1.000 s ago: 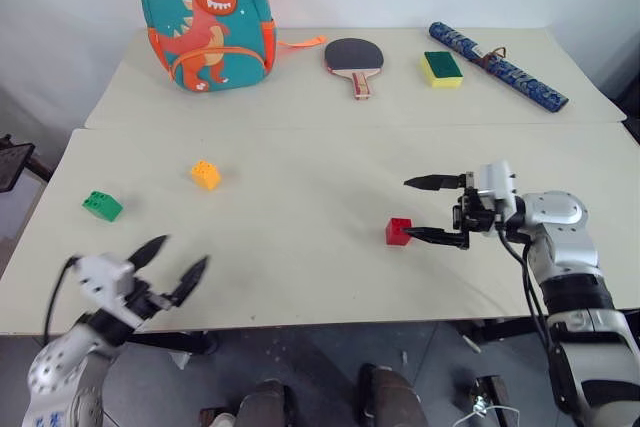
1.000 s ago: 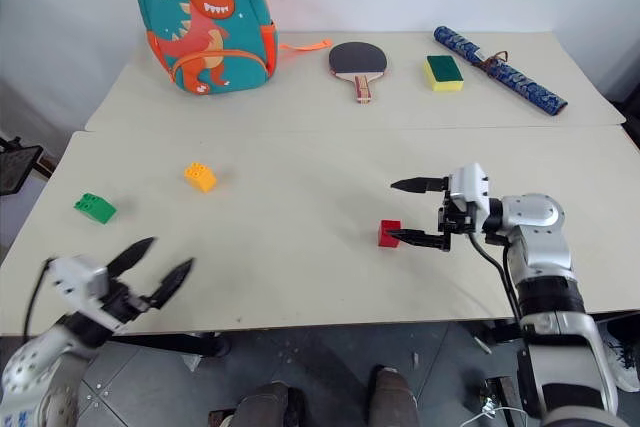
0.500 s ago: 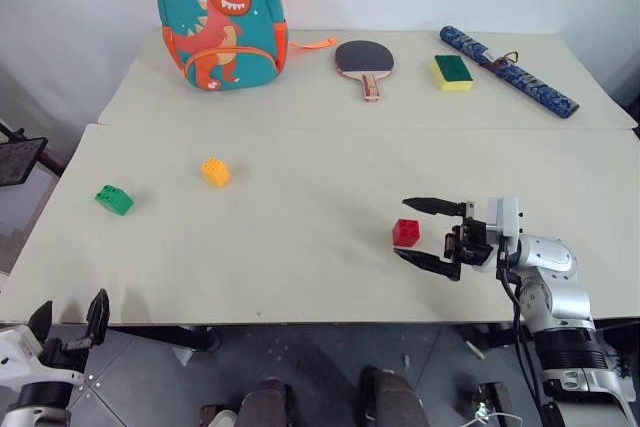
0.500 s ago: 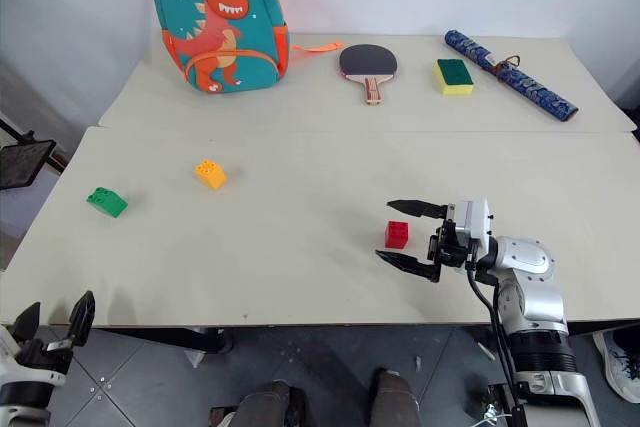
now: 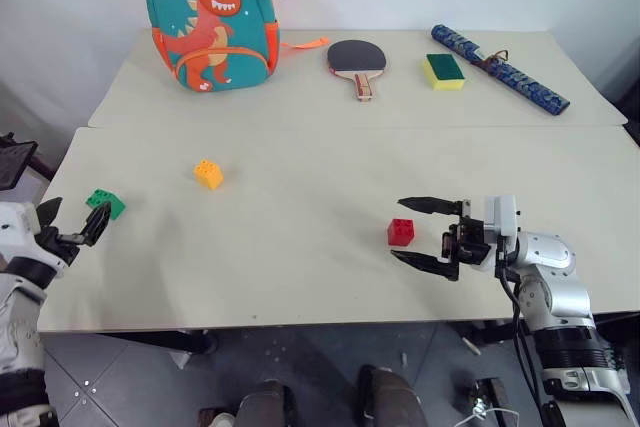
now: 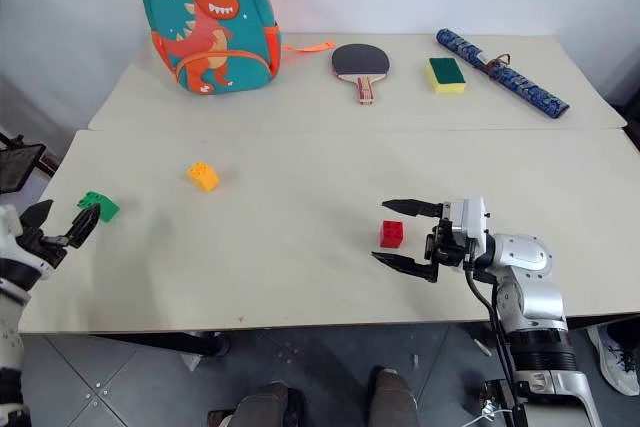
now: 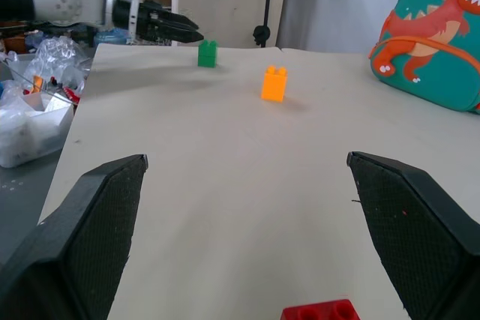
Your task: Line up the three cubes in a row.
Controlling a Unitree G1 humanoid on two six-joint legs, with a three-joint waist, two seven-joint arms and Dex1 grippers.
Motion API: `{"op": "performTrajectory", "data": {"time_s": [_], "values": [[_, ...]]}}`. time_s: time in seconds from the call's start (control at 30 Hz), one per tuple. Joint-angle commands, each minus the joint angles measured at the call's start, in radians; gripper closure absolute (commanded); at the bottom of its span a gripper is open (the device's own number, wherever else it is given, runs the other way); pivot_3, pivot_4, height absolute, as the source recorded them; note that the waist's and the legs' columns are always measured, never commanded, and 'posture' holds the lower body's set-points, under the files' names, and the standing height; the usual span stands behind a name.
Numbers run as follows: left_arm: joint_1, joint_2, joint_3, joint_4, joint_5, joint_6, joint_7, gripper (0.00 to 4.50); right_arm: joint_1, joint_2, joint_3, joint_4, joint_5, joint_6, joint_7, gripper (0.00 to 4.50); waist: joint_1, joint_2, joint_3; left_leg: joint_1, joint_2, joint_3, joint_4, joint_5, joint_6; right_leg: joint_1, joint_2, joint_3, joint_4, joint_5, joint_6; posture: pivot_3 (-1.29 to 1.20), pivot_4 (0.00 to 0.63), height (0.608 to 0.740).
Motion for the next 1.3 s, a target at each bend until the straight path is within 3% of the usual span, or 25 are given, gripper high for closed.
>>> {"op": "performTrajectory", "data": {"time_s": [0.03, 0.27, 0.37, 0.43, 0.6, 0.63, 0.73, 0.83, 0.93, 1.13, 1.3], "values": [[-0.076, 0.036, -0.042, 0.1, 0.039, -0.026, -0.047, 0.0, 0.017, -0.014, -0.024, -0.051, 0.009, 0.0, -0.027, 0.02, -0.002, 0.0, 0.0, 0.0, 0.0, 0.0, 0.0, 0.0, 0.0, 0.0, 0.0, 0.0, 0.0, 0.0, 0.0, 0.0, 0.15, 0.74], [-0.2, 0.079, -0.118, 0.304, 0.097, -0.08, -0.133, 0.0, 0.059, -0.033, -0.024, -0.122, 0.036, 0.034, -0.038, 0.02, -0.006, 0.0, 0.0, 0.0, 0.0, 0.001, -0.001, 0.0, 0.0, 0.0, 0.0, 0.0, 0.0, 0.0, 0.0, 0.0, 0.15, 0.74], [-0.223, 0.08, -0.107, 0.338, 0.087, -0.101, -0.144, 0.6, 0.062, -0.027, -0.02, -0.144, 0.053, 0.045, -0.032, 0.0, -0.007, 0.0, 0.0, 0.0, 0.0, 0.001, -0.001, 0.0, -0.001, -0.001, 0.0, 0.0, 0.001, 0.0, 0.0, 0.0, 0.15, 0.74], [-0.196, 0.074, -0.116, 0.32, 0.077, -0.096, -0.194, 1.23, 0.058, -0.003, -0.013, -0.155, 0.062, 0.045, -0.044, 0.0, -0.005, 0.0, 0.0, 0.0, 0.0, 0.001, -0.001, 0.0, 0.0, -0.001, 0.0, 0.0, 0.001, 0.0, 0.0, 0.0, 0.15, 0.74], [-0.117, 0.061, -0.088, 0.192, 0.01, -0.046, -0.274, 2.84, 0.067, 0.0, -0.024, -0.158, 0.058, 0.037, -0.056, 0.0, -0.005, 0.0, 0.0, 0.0, 0.0, 0.001, -0.001, 0.0, 0.0, -0.001, 0.0, 0.0, 0.001, 0.0, 0.001, 0.0, 0.15, 0.74], [-0.088, 0.063, -0.083, 0.136, -0.019, -0.021, -0.306, 2.99, 0.071, -0.004, -0.031, -0.156, 0.055, 0.033, -0.059, 0.0, -0.005, 0.0, 0.0, 0.0, 0.0, 0.001, -0.001, 0.0, 0.0, -0.001, 0.0, 0.0, 0.001, 0.0, 0.001, 0.0, 0.15, 0.74], [0.008, 0.067, -0.09, -0.086, -0.107, 0.073, -0.4, 2.97, 0.084, -0.025, -0.056, -0.152, 0.052, 0.026, -0.066, 0.0, -0.001, 0.0, 0.0, 0.0, 0.0, 0.0, 0.0, 0.0, 0.0, -0.001, 0.0, 0.0, 0.001, 0.0, 0.001, 0.0, 0.15, 0.74], [0.073, 0.089, -0.201, -0.396, -0.13, 0.143, -0.474, 2.97, 0.106, -0.065, -0.1, -0.136, 0.049, 0.015, -0.071, 0.0, 0.007, -0.001, 0.0, -0.001, 0.0, -0.001, 0.001, 0.0, 0.0, -0.001, 0.0, 0.0, 0.001, 0.0, 0.001, 0.0, 0.15, 0.74], [-0.049, 0.017, -0.358, -0.513, -0.122, 0.202, -0.467, 2.97, 0.127, -0.094, -0.125, -0.119, 0.043, 0.002, -0.069, 0.0, 0.032, -0.001, 0.0, -0.002, -0.001, -0.002, 0.003, 0.001, 0.0, 0.001, -0.001, 0.001, 0.0, 0.001, 0.001, 0.0, 0.15, 0.74], [-0.276, -0.133, -0.675, -0.392, 0.094, 0.145, -0.497, 2.97, 0.175, -0.144, -0.147, -0.131, 0.057, 0.053, -0.063, 0.0, 0.03, 0.0, 0.0, 0.0, -0.002, 0.001, 0.002, 0.002, 0.001, 0.002, 0.0, 0.003, -0.001, 0.001, 0.0, 0.0, 0.15, 0.74], [-0.399, -0.267, -0.844, -0.18, 0.249, 0.013, -0.52, 2.97, 0.198, -0.154, -0.152, -0.139, 0.058, 0.048, -0.066, 0.0, 0.023, 0.0, 0.0, -0.001, -0.002, 0.002, 0.001, 0.002, 0.001, 0.001, 0.0, 0.003, -0.003, 0.001, 0.0, 0.0, 0.15, 0.74]]}}
